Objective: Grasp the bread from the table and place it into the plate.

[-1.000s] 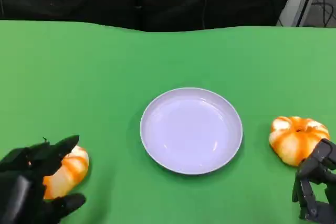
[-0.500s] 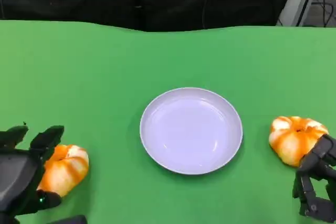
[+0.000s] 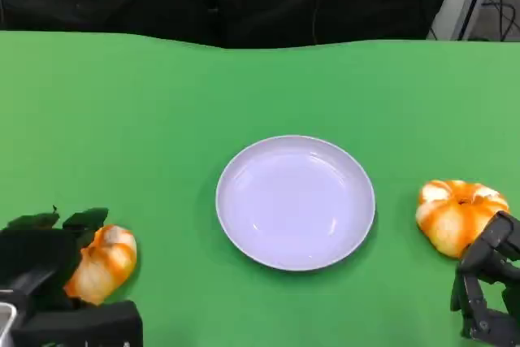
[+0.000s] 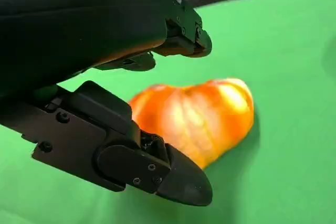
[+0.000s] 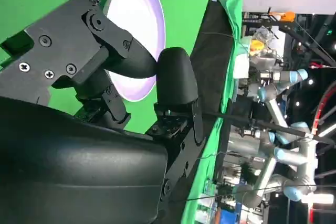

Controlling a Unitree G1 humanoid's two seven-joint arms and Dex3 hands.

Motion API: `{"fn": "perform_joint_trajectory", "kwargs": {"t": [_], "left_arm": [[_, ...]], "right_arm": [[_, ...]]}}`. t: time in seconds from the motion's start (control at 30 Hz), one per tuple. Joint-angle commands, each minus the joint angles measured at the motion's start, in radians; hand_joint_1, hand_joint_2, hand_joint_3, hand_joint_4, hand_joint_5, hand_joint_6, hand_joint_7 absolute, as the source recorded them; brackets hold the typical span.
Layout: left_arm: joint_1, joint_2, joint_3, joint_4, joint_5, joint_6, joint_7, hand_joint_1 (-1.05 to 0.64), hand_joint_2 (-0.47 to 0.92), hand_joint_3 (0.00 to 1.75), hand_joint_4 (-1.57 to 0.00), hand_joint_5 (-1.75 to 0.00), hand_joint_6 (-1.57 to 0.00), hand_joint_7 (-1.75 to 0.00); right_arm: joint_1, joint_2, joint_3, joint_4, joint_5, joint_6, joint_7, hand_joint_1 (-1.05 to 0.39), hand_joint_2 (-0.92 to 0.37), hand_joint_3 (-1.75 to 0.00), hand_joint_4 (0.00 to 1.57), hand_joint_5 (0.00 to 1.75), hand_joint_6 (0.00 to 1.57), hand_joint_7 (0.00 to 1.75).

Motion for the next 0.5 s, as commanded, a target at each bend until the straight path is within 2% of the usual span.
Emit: {"fn": "perform_joint_trajectory", "kwargs": {"t": [0.03, 0.17, 0.5], "left_arm": [[-0.055, 0.007, -0.030, 0.081, -0.043, 0.021, 0.009, -1.05, 0.92, 0.12, -0.29, -0.01, -0.24, 0.00], [-0.101, -0.001, -0.061, 0.149, -0.073, 0.038, 0.012, -1.03, 0.92, 0.11, -0.30, -0.01, -0.25, -0.01], [-0.237, -0.036, -0.148, 0.337, -0.126, 0.128, -0.022, -0.97, 0.92, 0.28, -0.31, -0.01, -0.28, -0.01]], "right_arm": [[-0.004, -0.005, -0.005, 0.005, 0.002, -0.009, -0.006, -0.15, -0.46, -1.34, 0.92, 1.75, 0.78, 1.68], [-0.011, -0.007, -0.006, 0.020, 0.004, -0.020, -0.001, -0.16, -0.45, -1.35, 0.91, 1.75, 0.78, 1.68], [-0.021, -0.008, -0.007, 0.045, 0.001, -0.031, 0.006, -0.17, -0.45, -1.33, 0.90, 1.75, 0.76, 1.70]]}}
